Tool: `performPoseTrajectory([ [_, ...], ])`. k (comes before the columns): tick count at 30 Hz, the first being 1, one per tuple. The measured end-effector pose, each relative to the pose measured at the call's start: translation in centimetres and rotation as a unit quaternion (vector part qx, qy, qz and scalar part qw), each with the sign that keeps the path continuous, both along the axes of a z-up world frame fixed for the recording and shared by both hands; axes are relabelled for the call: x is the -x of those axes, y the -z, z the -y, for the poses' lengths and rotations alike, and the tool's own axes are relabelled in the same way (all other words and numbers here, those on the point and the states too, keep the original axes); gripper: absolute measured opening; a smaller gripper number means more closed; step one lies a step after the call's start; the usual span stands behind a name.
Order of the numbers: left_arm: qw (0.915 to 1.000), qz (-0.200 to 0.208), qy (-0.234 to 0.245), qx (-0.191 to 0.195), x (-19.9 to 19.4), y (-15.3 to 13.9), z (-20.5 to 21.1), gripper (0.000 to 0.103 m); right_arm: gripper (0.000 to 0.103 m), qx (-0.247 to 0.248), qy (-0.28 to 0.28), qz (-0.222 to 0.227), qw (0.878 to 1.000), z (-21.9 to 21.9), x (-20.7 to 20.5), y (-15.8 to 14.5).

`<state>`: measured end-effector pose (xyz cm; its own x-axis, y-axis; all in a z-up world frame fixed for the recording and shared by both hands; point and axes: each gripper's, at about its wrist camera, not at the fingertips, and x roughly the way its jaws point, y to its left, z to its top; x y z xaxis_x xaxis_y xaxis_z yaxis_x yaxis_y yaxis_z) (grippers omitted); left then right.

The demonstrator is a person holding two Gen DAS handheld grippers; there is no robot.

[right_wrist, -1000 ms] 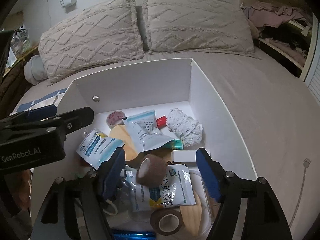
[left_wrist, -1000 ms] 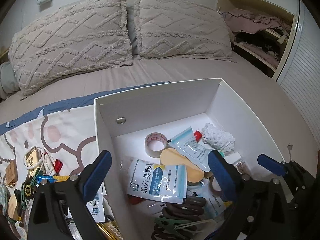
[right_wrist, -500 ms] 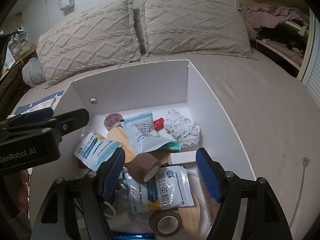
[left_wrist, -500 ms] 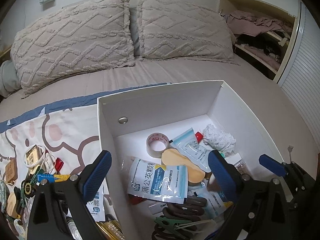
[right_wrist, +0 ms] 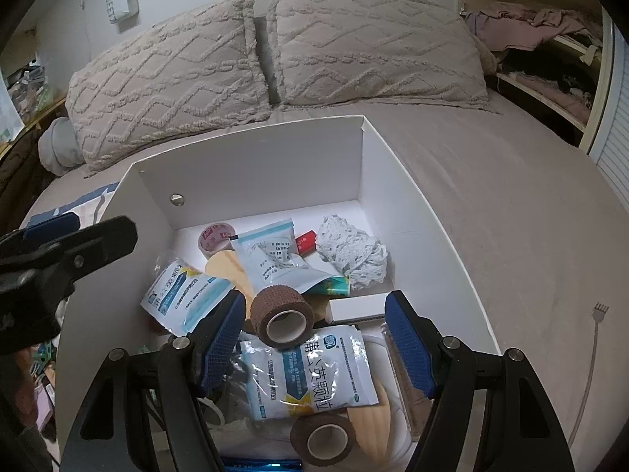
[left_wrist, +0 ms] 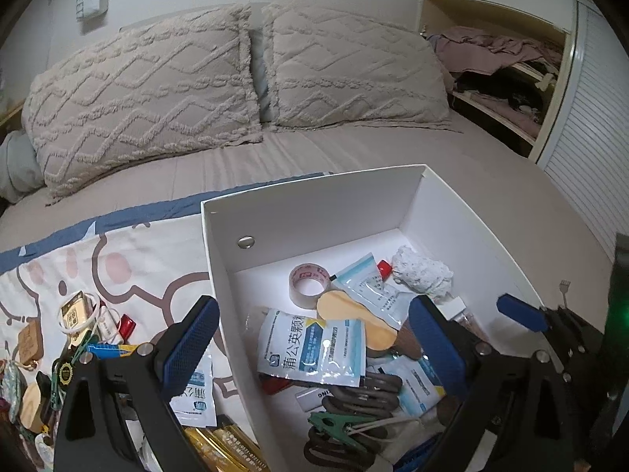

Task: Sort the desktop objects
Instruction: 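Open the left tool to drop the sachet while the right tool releases the tape roll into the box, then withdraw both tools from the box back toward the item pile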

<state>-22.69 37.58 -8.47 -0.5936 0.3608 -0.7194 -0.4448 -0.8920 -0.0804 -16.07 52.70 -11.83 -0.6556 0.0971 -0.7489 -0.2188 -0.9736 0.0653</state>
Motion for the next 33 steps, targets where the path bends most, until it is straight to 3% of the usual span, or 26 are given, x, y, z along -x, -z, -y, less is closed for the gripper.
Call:
performPoseTrajectory([
  [7,1.0000,0.006,-0.004,-0.003,-0.9,0.1,0.6,0.098,0.073,0.006,-0.003,-0.006,1.000,0.0,-0.3,-0.4],
  [10,1.0000,0.002,-0.004,-0.001,-1.4,-0.2,1.1,0.098,0.086,0.011,0.003,-0.005,1.000,0.0,-0.6,-0.7],
  [16,0.9999,-0.001,-0.011,-0.003,-1.9,-0.6,2.4,0.098,0.089,0.008,0.014,-0.008,1.000,0.4,-1.2,-1.3],
  [18,0.9999,0.001,-0.014,-0.007,-2.1,-0.7,2.8,0.098,0.103,-0.002,0.013,-0.005,1.000,0.8,-1.5,-1.5],
  [28,0.9997,-0.007,-0.019,-0.016,-4.0,-1.5,5.1,0.098,0.103,-0.025,0.040,-0.023,0.999,0.8,-4.0,-4.0],
  [33,0.9989,-0.004,-0.034,-0.030,-4.5,-2.0,7.1,0.103,0.103,-0.037,0.048,-0.024,0.998,1.0,-5.1,-4.7],
])
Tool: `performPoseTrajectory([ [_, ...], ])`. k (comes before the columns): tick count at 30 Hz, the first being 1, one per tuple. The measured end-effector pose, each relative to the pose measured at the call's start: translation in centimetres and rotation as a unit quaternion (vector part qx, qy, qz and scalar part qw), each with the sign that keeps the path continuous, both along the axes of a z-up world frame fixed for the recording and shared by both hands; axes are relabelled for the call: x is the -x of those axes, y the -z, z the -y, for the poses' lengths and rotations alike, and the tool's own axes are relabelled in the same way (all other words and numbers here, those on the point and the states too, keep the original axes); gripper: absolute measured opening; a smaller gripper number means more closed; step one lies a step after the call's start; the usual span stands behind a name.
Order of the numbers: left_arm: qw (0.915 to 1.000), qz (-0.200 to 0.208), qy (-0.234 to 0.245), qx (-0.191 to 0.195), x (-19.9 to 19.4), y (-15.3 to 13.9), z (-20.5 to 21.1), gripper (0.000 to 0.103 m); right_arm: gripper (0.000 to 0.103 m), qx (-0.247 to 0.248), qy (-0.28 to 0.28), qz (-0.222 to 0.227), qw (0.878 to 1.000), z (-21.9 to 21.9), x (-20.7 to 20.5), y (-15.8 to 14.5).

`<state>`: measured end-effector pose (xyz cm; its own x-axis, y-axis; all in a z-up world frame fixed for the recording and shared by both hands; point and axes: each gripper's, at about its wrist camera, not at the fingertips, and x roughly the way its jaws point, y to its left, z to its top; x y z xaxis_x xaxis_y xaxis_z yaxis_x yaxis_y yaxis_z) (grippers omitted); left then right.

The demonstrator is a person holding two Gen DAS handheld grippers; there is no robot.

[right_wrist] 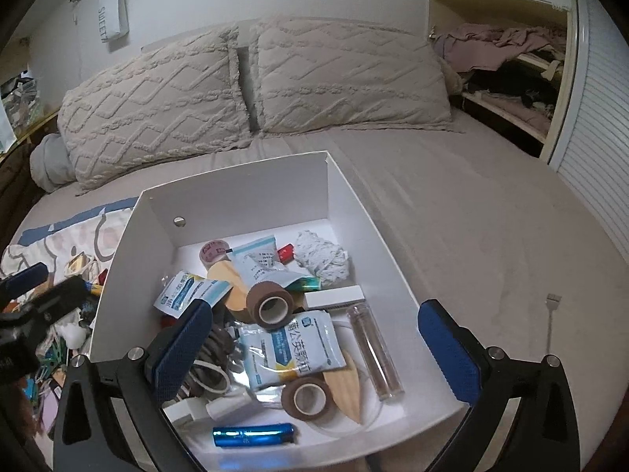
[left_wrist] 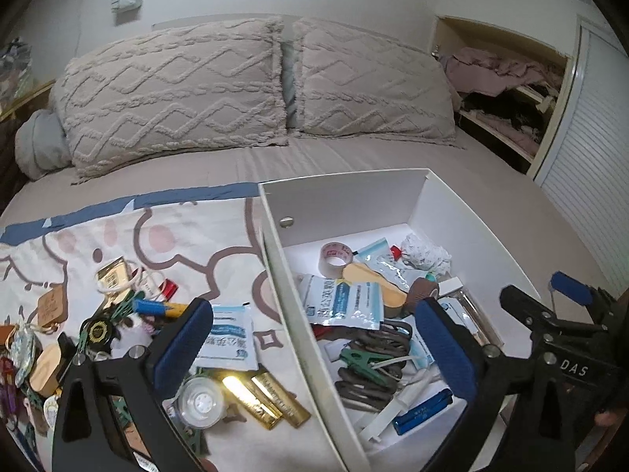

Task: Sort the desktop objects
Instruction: 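Withdraw both tools from the box back toward the item pile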

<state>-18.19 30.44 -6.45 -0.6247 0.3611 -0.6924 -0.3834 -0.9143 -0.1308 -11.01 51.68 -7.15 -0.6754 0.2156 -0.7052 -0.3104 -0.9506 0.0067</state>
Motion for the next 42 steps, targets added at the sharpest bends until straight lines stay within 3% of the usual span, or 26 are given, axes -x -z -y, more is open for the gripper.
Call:
performPoseTrajectory([
  [12,0.9994,-0.019,-0.029,0.005,-1.4,-2.0,5.0,0.103,0.103,-0.006,0.004,-0.008,1.000,1.9,-1.7,-1.8],
  [25,0.9962,-0.050,-0.071,0.009,-3.8,-5.2,13.2,0.103,0.103,-0.018,-0.049,-0.036,0.998,9.7,-2.1,-5.1],
  [42,0.9862,-0.067,-0.150,0.017,-5.5,-6.8,26.2,0.103,0.103,-0.007,-0.116,-0.045,0.992,20.7,-1.1,-6.2],
])
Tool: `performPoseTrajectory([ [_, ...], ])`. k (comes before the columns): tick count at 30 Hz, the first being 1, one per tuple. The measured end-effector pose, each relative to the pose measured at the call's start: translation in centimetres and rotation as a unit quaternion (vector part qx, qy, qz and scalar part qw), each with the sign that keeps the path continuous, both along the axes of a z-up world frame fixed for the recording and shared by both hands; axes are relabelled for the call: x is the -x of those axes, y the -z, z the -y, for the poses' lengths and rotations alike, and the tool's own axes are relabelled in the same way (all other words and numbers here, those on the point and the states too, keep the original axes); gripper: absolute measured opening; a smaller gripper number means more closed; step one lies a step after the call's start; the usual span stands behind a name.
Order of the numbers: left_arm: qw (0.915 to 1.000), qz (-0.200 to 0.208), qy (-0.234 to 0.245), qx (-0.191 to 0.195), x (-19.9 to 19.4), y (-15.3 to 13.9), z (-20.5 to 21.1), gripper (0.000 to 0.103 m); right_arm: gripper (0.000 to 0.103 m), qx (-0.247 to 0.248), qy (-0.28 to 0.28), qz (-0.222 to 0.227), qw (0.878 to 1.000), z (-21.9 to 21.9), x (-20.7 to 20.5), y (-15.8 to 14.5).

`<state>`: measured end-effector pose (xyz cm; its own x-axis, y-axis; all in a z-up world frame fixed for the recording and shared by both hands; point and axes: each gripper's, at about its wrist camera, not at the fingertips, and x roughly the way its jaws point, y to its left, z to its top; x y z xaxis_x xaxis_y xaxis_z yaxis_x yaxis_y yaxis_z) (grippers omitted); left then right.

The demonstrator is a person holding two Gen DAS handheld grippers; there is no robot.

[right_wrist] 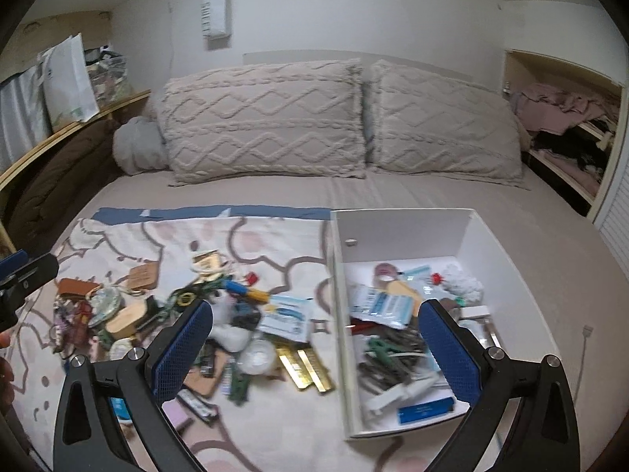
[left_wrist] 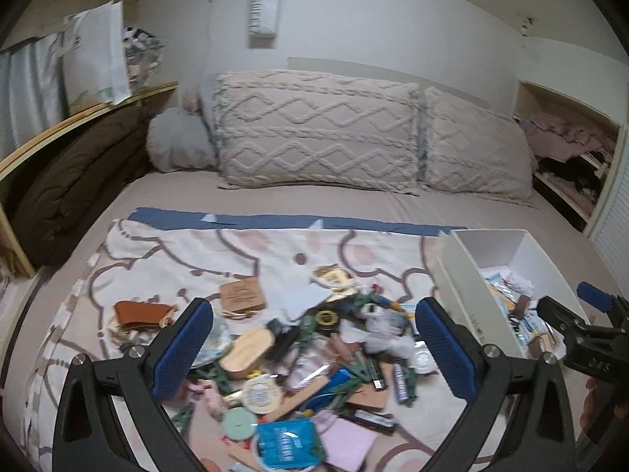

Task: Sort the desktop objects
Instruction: 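Withdraw both tools from the box back toward the item pile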

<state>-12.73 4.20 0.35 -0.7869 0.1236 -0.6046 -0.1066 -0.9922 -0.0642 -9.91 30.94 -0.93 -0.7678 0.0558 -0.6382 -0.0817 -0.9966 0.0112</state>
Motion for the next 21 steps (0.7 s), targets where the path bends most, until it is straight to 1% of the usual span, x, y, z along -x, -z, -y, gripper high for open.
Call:
performPoseTrajectory([
  [4,0.9998,0.002,-0.022,0.001,0.0,0.5,2.6,0.103,0.103,-0.003,-0.020,-0.002,1.000,2.4,-0.1,-0.2],
  [10,0.9992,0.007,-0.039,-0.009,0.0,1.3,5.5,0.103,0.103,-0.002,-0.034,-0.003,0.999,4.3,0.0,-0.1],
  [15,0.9989,0.004,-0.046,-0.001,-0.2,2.1,6.7,0.103,0.103,0.014,-0.035,-0.004,0.999,5.0,-0.1,0.6],
  [18,0.9987,0.006,-0.050,0.003,-0.3,2.8,7.3,0.103,0.103,0.019,-0.034,-0.007,0.999,5.1,-0.2,1.0],
  [21,0.9987,0.006,-0.048,0.014,-0.6,4.0,7.4,0.103,0.103,0.025,-0.037,-0.005,0.999,5.4,-0.3,1.9],
])
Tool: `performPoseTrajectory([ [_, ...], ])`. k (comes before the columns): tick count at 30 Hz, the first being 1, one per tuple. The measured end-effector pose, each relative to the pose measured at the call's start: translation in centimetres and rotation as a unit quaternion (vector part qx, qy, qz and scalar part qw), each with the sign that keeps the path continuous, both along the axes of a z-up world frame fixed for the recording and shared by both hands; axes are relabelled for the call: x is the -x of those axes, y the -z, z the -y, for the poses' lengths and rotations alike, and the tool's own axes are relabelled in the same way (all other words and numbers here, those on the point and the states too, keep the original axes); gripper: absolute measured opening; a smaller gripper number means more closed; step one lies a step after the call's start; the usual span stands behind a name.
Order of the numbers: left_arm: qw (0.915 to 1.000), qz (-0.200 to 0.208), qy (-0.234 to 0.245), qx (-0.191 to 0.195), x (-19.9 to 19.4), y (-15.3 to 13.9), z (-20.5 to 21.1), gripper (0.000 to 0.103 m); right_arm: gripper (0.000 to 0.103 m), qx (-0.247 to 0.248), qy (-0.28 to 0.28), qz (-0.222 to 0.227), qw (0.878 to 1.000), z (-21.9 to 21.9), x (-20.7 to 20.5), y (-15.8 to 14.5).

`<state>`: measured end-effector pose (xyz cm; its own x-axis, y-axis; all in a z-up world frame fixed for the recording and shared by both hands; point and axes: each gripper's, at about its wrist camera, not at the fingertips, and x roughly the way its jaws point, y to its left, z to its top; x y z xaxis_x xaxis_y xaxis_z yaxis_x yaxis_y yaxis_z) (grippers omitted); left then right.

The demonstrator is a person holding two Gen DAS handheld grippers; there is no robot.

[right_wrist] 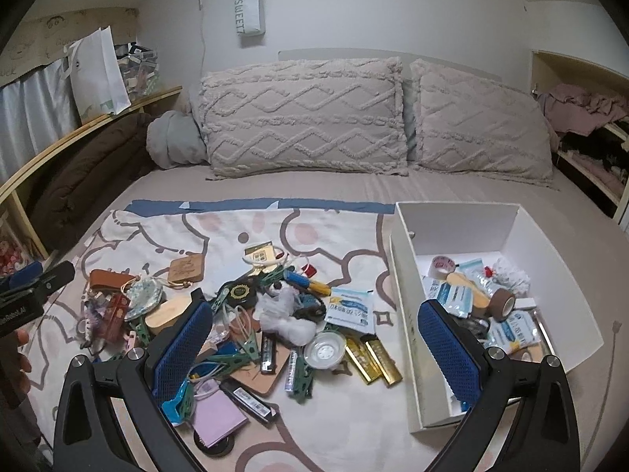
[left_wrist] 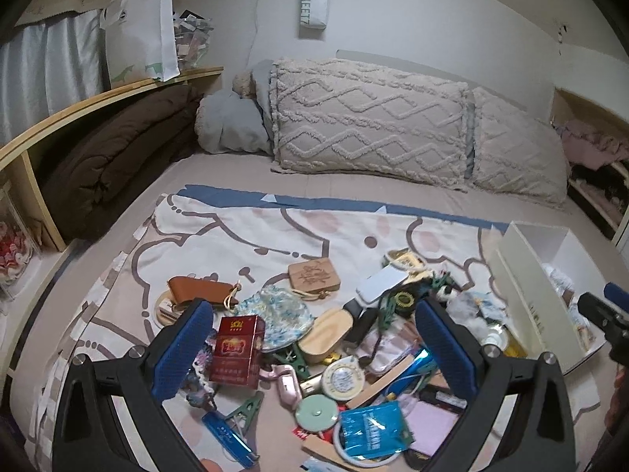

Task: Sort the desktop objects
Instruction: 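Withdraw both tools from the box back toward the item pile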

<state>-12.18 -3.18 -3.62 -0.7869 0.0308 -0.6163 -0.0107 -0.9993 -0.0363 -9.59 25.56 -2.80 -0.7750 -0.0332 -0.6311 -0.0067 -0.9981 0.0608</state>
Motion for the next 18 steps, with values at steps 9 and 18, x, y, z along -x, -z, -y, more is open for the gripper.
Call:
performPoseTrajectory([
  [9,0.9985,0.036,0.020,-0.036,-0.7,4.4,0.0,0.103,0.103,-0.009,-0.011,0.015,1.000,0.8,-0.9,4.0],
  [18,0.9997,0.019,0.006,-0.010,-3.4,5.6,1.7,0.103,0.103,-0.029,-0.051,0.022,0.998,2.3,-2.8,6.8],
])
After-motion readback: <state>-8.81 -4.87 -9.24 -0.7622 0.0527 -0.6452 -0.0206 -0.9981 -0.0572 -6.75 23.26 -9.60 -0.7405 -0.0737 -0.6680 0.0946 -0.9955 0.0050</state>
